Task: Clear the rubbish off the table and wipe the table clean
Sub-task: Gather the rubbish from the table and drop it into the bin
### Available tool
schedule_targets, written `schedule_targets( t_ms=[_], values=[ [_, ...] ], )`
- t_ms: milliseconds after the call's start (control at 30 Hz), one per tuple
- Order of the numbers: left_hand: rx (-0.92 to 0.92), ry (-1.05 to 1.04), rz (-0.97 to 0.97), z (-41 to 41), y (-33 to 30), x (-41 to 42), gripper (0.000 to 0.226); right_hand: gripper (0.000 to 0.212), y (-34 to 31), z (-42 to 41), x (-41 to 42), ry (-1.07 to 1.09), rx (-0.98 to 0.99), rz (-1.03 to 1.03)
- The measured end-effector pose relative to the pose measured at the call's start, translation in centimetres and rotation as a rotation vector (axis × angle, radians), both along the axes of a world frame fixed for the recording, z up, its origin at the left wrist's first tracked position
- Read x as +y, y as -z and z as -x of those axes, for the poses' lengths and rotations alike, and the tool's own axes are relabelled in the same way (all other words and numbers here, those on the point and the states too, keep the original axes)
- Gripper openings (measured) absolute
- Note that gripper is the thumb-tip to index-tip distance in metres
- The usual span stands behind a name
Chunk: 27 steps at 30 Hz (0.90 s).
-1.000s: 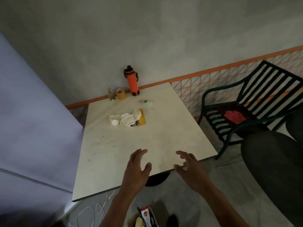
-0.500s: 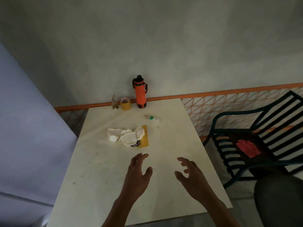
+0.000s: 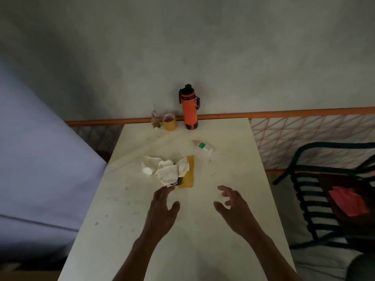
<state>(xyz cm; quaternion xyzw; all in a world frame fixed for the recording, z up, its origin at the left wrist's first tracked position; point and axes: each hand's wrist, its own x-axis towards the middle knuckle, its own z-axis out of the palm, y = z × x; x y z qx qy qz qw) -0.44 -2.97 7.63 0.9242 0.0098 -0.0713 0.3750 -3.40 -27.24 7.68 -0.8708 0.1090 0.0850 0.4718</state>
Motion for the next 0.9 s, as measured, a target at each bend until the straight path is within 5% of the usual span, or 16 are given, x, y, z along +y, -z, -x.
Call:
schedule_targets(
  t_ms=[467, 900],
  values=[
    [0.072, -0.174, -0.087, -8.3, -0.3, 0.4, 0.062, 0.049, 1.7, -11.0, -0.6, -0.096, 0.037, -0.067],
    [0.22, 0.041, -0.324, -21.4, 3.9, 2.4, 0.06, 0.055, 5.0, -20.1, 6.1, -0.066, 0.195, 0.029]
  ],
)
